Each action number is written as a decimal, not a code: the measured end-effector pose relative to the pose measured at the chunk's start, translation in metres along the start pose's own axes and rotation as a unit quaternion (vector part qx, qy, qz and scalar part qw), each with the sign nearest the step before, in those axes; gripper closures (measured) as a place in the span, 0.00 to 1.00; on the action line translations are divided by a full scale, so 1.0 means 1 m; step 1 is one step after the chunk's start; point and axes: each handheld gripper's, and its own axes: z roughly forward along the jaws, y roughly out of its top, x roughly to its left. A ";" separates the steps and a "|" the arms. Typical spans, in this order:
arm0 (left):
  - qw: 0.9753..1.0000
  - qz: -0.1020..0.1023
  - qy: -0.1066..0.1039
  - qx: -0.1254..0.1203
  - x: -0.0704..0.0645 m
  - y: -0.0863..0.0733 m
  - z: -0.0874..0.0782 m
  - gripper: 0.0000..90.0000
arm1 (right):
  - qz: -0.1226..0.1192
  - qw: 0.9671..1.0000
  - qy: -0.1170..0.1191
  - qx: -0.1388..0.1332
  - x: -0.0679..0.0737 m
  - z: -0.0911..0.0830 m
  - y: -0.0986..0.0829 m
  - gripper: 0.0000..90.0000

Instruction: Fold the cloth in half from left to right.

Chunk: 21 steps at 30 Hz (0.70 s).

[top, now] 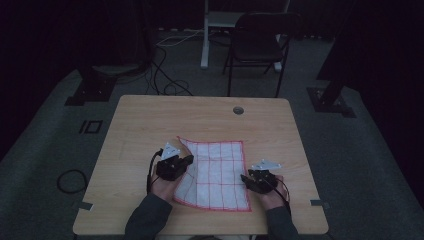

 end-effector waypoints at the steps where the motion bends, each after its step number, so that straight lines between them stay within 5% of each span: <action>1: 1.000 0.001 -0.001 0.000 -0.001 0.001 0.001 1.00 | 0.000 1.000 0.000 0.000 0.000 0.000 0.000 0.65; 21: 1.000 0.011 -0.024 -0.003 -0.018 0.015 0.012 1.00 | 0.002 1.000 0.001 0.000 0.000 0.000 0.000 0.65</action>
